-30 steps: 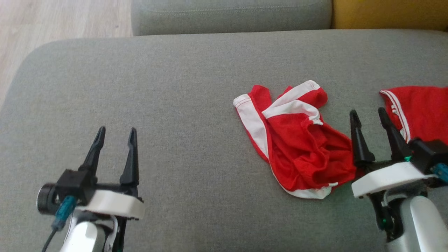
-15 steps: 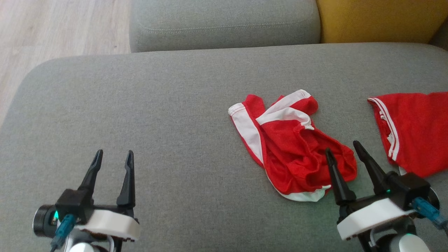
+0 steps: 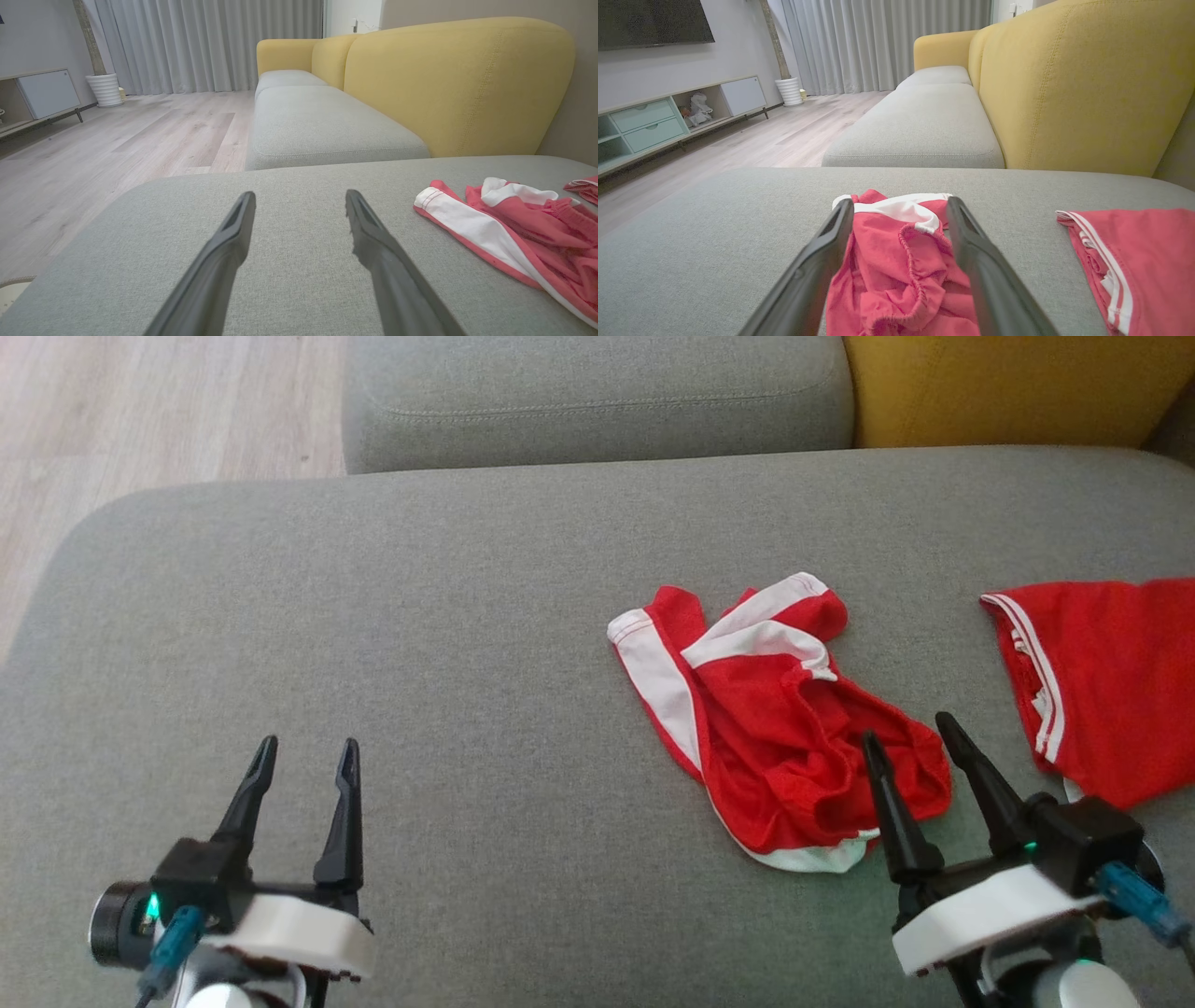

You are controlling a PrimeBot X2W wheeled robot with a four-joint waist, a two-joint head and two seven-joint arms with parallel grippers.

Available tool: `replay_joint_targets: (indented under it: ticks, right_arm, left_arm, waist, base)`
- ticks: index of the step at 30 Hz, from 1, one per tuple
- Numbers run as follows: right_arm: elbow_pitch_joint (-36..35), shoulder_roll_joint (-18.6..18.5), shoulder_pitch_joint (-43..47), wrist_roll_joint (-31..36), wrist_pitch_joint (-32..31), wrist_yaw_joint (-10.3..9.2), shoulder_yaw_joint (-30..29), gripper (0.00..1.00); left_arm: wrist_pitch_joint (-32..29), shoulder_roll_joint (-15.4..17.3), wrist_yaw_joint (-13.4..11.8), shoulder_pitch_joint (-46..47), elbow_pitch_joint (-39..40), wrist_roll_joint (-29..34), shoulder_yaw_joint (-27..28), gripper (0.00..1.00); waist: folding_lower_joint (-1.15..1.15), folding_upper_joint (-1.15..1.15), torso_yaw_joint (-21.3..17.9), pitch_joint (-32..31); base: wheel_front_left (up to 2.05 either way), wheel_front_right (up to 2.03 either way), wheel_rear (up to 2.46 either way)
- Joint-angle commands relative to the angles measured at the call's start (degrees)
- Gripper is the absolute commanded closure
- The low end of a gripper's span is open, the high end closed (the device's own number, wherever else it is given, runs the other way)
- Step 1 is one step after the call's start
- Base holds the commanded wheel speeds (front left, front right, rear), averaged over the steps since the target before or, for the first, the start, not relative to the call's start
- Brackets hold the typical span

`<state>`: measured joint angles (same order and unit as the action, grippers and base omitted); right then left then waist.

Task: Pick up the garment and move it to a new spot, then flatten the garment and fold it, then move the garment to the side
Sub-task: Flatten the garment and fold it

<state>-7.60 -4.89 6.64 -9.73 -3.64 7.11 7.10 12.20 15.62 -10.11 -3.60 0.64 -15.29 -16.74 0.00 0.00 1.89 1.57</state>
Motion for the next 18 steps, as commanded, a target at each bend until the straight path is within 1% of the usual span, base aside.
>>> replay_joint_targets:
  ticks: [1, 6, 9, 12, 15, 18]
  right_arm:
    - [-1.85, -0.25, -1.7, -0.52, -0.31, 0.37, 1.28, 0.0]
    - [-1.53, -0.39, -1.97, -1.04, -0.3, 0.37, 1.41, 0.0]
    - [-1.74, -0.54, -2.38, -1.14, -0.29, 0.37, 1.39, 0.0]
    - [-2.07, -0.58, -2.89, -1.08, -0.46, 0.37, 1.19, 0.0]
    - [-2.43, -0.51, -3.75, -1.03, -0.5, 0.37, 1.17, 0.0]
    - [-2.76, -0.44, -5.04, -0.85, -0.35, 0.37, 1.38, 0.0]
  left_arm:
    - [0.18, 1.14, -0.18, 2.42, 1.84, -0.16, 1.88, 0.0]
    - [0.21, 1.11, 0.22, 3.04, 1.69, -0.14, 1.15, 0.0]
    - [-0.35, 0.94, 1.6, 5.01, 1.42, -0.13, -0.25, 0.0]
    - [-1.11, 0.39, 4.43, 9.5, 0.27, -0.11, -2.61, 0.0]
    - [-2.48, -1.25, 7.8, 15.46, -2.68, -0.55, -5.4, 0.0]
    - [-3.79, -3.68, 11.12, 22.23, -7.02, -1.0, -8.1, 0.0]
  waist:
    - [0.0, 0.0, 0.03, -0.01]
    - [0.0, 0.0, -0.07, 0.27]
    - [0.0, 0.0, -0.17, 1.27]
    - [0.0, 0.0, -0.36, 2.9]
    - [0.0, 0.0, -1.1, 4.99]
    - [0.0, 0.0, -2.54, 7.51]
  base:
    - [0.0, 0.0, 0.0]
    - [0.0, 0.0, 0.0]
    - [0.0, 0.0, 0.0]
    - [0.0, 0.0, 0.0]
    - [0.0, 0.0, 0.0]
    - [0.0, 0.0, 0.0]
